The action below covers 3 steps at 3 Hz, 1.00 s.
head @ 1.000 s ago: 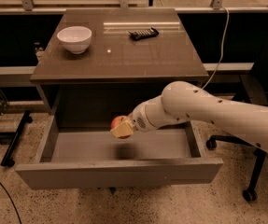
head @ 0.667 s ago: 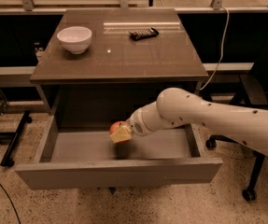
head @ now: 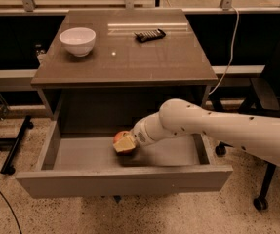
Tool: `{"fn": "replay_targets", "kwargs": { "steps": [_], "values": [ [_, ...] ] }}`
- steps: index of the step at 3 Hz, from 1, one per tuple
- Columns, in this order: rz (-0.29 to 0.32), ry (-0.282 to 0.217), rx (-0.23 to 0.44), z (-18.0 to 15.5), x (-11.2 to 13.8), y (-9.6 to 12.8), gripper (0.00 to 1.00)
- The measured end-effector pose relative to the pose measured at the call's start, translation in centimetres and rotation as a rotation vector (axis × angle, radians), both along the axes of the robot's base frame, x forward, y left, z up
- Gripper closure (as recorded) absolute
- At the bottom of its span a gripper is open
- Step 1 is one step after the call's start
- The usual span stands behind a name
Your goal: Place apple into top drawer
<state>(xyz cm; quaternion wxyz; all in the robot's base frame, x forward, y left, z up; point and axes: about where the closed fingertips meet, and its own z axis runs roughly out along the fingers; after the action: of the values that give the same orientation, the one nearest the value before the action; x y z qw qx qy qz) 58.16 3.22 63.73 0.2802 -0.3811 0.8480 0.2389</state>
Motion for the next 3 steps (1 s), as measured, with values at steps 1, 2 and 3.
{"fn": "replay_targets", "kwargs": {
  "steps": [1,2,3],
  "values": [
    [0.001,0.001,0.001,-0.07,-0.04,0.14,0.33],
    [0.004,0.003,0.001,-0.14,-0.10,0.27,0.10],
    [0.006,0.004,0.001,-0.20,-0.15,0.37,0.00]
  ]
}}
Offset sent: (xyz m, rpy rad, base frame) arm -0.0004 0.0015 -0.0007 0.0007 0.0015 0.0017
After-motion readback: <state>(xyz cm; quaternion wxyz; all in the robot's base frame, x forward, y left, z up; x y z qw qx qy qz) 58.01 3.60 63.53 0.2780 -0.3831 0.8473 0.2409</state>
